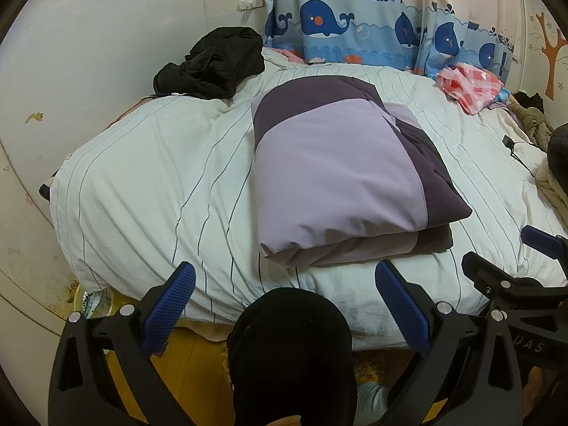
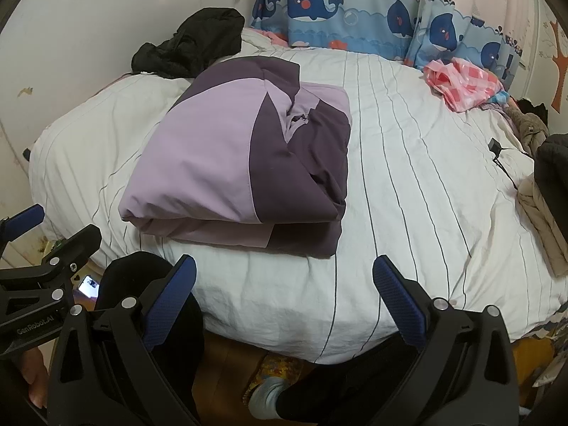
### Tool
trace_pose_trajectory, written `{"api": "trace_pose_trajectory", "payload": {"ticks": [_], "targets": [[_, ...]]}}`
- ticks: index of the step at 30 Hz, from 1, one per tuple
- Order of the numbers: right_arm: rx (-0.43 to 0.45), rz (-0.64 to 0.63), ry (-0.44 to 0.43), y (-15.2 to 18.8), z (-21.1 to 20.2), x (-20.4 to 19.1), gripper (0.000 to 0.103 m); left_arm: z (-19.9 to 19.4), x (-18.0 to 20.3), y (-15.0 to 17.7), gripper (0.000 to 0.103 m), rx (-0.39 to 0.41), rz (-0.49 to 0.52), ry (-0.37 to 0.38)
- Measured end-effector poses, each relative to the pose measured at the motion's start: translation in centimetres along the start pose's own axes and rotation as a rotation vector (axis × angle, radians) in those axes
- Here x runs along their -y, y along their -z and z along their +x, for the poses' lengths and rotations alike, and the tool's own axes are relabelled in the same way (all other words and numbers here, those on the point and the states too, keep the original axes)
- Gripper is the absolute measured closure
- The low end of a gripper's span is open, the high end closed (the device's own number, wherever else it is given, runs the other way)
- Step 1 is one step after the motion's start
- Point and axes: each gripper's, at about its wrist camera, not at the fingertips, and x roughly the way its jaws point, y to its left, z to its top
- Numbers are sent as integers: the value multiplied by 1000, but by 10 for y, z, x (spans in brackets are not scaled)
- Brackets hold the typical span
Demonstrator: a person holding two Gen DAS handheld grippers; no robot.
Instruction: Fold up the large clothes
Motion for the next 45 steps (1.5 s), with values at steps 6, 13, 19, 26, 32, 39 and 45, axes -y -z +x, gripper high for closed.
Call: {"api": "trace_pose_trajectory", "payload": {"ticks": [6,13,19,26,32,39,45], "targets": [[-1,0,0,0,0,-1,7,-1,-2,0,6,4,-11,-1],[-5,-7,-5,2,2,1,7,-5,-2,1,6,10,-24,-16],[-9,-14,-13,3,4,3,7,-7,2,2,6,17,-13,-43],[-12,-16,-18,3,4,3,7,-9,2,3,6,27,-12,-48],[-20,-18,-26,4,7,4,7,-10,2,4,6,22,-14,-62],[-30,-15,-37,4,9,5,7,-11,4,5,6,28,-8,-69],[-30,-16,-38,4,9,5,7,-11,3,5,6,29,-9,-68]]}}
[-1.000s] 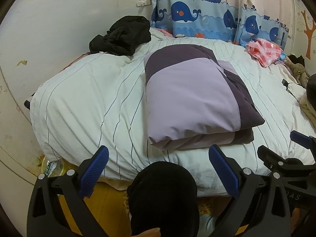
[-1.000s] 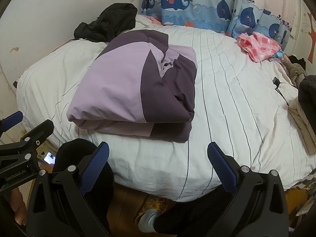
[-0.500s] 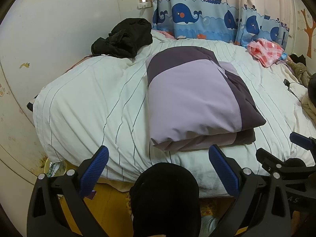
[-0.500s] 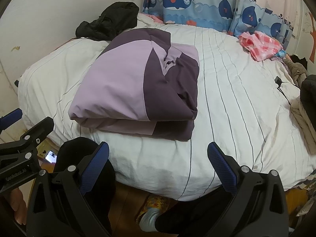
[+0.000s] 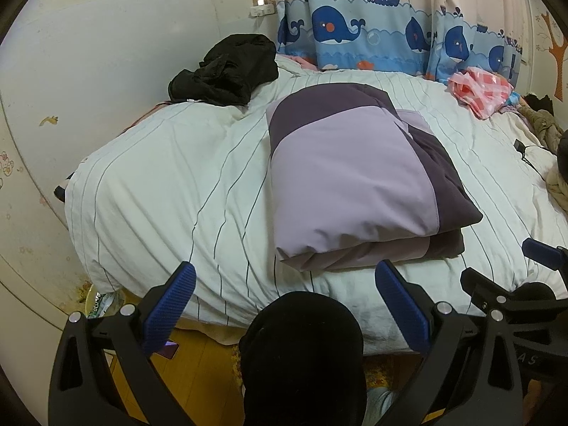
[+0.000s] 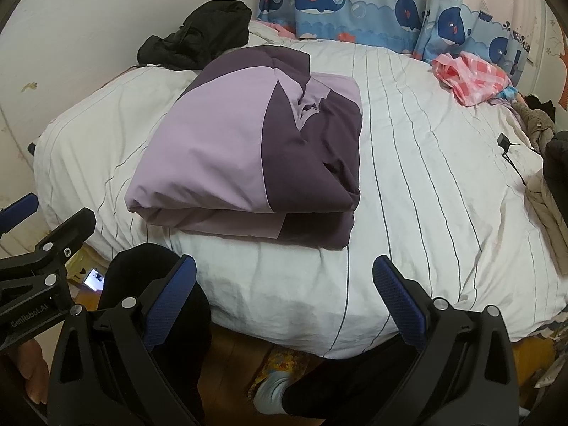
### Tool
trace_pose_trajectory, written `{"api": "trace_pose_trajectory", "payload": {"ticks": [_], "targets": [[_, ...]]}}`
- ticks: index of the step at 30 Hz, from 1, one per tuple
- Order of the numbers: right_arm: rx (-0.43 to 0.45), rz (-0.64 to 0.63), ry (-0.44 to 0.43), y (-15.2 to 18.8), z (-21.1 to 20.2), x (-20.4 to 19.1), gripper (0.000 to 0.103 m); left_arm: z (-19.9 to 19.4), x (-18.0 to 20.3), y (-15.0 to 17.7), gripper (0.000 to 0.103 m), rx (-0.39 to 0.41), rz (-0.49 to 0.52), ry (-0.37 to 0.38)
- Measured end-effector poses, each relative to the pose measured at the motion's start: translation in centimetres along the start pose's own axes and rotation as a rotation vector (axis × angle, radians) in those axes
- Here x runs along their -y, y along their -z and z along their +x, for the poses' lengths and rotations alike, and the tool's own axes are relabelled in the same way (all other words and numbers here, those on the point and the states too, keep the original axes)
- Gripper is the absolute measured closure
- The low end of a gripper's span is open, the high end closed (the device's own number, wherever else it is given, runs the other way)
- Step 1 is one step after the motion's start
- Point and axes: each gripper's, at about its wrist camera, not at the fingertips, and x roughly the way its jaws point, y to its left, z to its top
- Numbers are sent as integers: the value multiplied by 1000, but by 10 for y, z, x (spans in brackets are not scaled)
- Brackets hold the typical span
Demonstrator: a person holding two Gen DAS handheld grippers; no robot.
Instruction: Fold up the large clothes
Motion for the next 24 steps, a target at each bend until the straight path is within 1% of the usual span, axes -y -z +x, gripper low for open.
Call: {"api": "trace_pose_trajectory", "payload": {"ticks": [24], "targets": [[-7,-3,-6,2,3,0,7,-7,1,2,6,11,1,-28]]}}
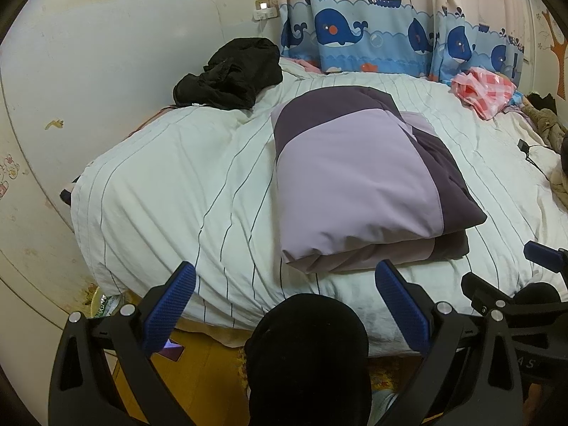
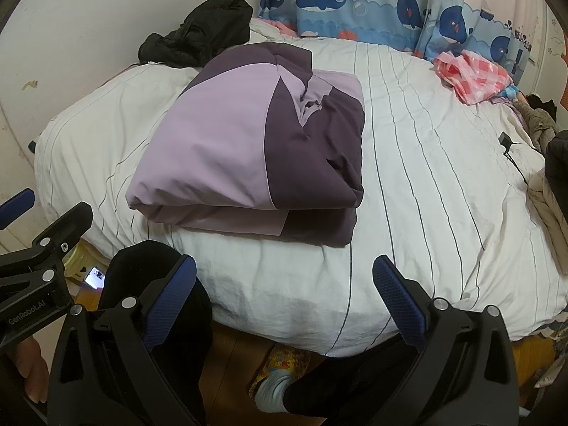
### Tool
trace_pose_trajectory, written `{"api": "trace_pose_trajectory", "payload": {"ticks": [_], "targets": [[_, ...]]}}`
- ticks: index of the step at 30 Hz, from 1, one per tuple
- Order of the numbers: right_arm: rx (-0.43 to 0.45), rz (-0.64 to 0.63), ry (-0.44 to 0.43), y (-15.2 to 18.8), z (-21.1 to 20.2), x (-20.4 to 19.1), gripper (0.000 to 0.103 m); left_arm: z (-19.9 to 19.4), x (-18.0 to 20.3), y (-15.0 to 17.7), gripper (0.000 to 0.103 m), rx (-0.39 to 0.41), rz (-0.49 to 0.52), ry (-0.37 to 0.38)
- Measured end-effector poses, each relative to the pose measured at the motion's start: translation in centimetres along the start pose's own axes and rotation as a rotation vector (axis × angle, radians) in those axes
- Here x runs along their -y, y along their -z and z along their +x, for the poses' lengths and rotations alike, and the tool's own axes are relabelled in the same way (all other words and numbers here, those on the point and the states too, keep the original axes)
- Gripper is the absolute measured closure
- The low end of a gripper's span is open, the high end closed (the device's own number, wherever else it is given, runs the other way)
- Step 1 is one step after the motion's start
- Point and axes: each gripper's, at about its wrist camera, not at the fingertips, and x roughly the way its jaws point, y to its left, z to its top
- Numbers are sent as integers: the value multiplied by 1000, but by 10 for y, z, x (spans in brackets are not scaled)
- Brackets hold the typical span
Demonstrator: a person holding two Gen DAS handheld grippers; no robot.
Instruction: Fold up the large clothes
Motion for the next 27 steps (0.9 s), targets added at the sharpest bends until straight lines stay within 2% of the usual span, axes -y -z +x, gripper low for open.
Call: {"api": "trace_pose_trajectory", "payload": {"ticks": [27], "targets": [[-2,0,-1,0,1,0,7,-1,1,1,6,-1,0,-1]]}}
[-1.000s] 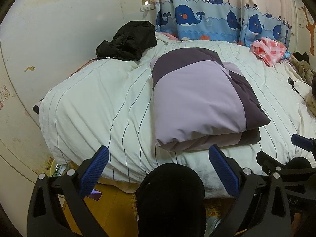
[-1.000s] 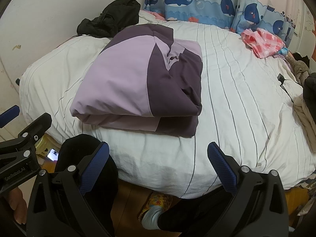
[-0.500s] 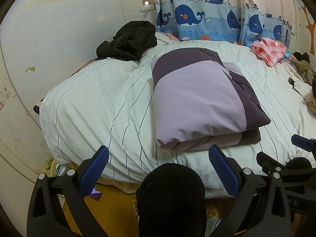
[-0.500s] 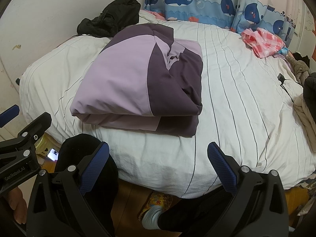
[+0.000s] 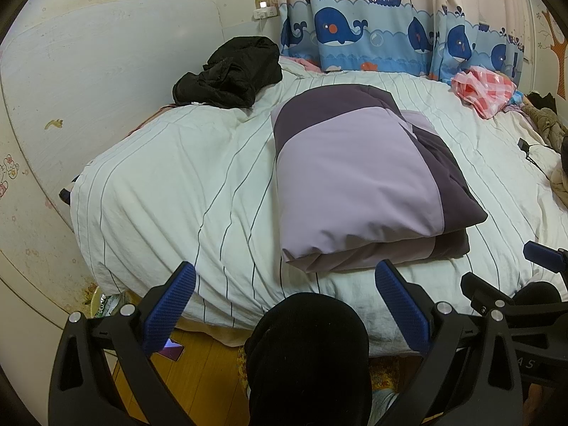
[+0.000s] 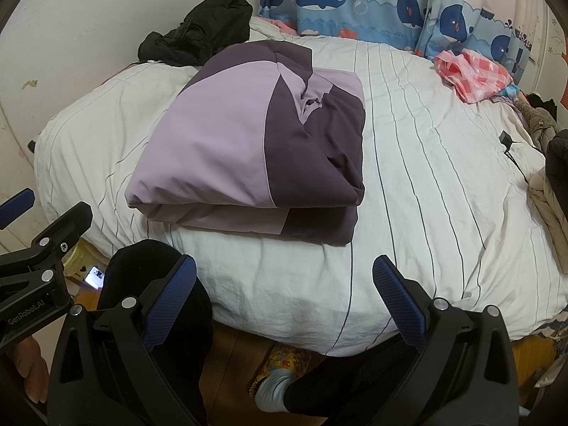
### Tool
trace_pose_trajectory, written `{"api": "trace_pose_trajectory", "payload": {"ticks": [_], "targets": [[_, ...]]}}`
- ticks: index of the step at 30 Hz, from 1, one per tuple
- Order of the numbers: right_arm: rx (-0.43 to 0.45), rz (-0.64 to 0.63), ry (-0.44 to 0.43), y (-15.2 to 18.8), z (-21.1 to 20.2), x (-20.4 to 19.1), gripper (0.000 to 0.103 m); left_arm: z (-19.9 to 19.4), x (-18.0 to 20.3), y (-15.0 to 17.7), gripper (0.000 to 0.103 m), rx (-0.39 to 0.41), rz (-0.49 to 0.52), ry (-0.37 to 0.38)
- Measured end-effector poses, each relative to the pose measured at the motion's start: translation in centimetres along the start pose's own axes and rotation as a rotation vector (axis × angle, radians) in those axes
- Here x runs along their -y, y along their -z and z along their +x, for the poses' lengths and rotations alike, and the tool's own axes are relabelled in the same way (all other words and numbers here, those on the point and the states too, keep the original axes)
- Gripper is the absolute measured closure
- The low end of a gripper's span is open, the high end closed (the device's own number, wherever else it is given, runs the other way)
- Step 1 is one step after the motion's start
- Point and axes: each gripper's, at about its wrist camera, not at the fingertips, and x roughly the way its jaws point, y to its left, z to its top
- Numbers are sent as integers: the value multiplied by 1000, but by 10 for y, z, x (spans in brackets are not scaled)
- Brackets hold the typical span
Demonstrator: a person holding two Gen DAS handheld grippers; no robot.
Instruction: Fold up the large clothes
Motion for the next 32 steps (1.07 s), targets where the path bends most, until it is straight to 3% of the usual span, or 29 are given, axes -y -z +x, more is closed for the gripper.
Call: {"api": "trace_pose_trajectory", "payload": {"ticks": [14,19,27,32], "targets": [[-7,2,-3,4,4,0,7,0,0,0,6,0,-6,2],[-24,-6,-21,7,12,0,7,-12,-2,4,6,84,-27,88],[-17,5,-19,6,11,9,7,4,-9,6,6,2,-67,78],[-5,6,-14,3,6,11,7,7,-10,4,6,-5,-72,62]]}}
